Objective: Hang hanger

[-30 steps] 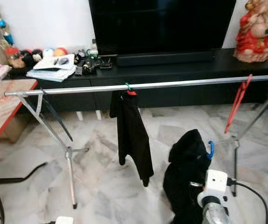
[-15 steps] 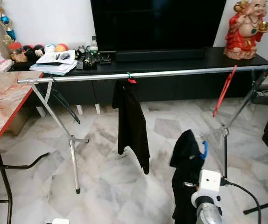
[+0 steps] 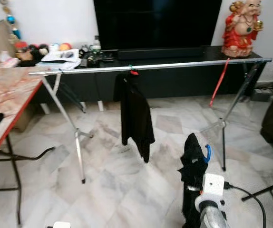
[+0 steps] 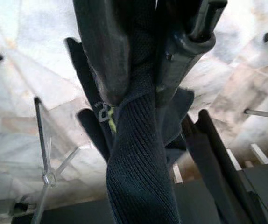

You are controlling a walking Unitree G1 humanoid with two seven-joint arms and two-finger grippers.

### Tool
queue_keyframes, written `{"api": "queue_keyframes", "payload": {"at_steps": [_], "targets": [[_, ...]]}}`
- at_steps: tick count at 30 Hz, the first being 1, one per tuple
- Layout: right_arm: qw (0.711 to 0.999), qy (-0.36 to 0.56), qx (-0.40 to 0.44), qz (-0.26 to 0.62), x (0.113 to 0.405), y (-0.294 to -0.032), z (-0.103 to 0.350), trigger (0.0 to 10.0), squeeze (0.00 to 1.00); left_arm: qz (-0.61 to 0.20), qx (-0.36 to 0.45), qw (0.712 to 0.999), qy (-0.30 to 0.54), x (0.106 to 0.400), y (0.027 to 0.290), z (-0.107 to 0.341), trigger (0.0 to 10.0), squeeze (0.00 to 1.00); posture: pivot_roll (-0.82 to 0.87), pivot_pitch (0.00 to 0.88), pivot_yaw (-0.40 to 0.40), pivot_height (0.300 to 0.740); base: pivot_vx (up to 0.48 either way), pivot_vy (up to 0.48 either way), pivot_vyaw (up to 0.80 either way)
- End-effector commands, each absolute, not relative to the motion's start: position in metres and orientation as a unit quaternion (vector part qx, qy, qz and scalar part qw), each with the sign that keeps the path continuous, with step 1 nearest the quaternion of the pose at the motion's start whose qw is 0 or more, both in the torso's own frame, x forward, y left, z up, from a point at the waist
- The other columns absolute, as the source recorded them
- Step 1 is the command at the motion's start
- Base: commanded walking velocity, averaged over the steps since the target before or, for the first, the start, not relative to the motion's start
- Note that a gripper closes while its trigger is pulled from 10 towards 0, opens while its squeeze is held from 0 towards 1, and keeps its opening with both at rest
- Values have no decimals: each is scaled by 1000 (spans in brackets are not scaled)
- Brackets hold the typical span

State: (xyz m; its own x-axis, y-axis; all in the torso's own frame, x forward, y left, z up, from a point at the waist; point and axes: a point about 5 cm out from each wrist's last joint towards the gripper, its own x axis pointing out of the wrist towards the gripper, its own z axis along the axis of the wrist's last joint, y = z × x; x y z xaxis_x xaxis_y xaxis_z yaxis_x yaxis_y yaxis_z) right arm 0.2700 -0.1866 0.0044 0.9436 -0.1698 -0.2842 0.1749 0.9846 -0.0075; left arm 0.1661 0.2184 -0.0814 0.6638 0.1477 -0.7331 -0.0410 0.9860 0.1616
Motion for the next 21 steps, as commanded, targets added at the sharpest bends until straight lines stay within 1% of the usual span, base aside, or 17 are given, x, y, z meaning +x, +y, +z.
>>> {"api": "queue_keyframes", "payload": {"at_steps": [1,10,21], "targets": [[989,120,7,-84,277,-185,13,10000,0,59,66,907,413,163,223,-82,10000,0,37,30,58,740,-277,0,0],[989,122,6,-82,277,-184,13,10000,0,59,68,905,415,163,224,-82,10000,0,37,28,59,740,-275,0,0],[988,139,-1,-74,275,-187,9,10000,0,61,69,903,419,162,227,-82,10000,0,37,33,58,740,0,0,0]]}}
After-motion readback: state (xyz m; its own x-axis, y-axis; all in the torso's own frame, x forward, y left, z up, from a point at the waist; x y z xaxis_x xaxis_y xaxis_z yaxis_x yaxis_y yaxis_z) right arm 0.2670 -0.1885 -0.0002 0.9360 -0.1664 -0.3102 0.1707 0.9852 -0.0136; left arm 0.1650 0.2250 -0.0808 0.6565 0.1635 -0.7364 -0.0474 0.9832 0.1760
